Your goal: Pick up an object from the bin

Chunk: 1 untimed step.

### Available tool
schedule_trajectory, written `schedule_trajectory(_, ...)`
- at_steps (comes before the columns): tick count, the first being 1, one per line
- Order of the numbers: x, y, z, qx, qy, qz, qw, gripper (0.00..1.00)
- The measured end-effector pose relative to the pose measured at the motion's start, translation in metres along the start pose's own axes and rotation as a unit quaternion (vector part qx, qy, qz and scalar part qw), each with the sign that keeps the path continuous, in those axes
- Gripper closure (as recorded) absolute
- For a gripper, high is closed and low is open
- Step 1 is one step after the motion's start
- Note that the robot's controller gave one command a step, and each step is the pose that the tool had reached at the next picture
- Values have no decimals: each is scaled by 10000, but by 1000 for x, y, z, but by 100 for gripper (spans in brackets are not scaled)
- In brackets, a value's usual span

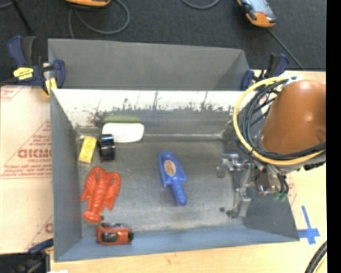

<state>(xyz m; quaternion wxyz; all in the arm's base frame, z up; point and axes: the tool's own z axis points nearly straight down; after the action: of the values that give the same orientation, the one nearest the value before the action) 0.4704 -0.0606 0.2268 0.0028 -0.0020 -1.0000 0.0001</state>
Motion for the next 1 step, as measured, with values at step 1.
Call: schedule_trajectory(1, -1, 0, -4, 4, -35, -15, 10000, 0)
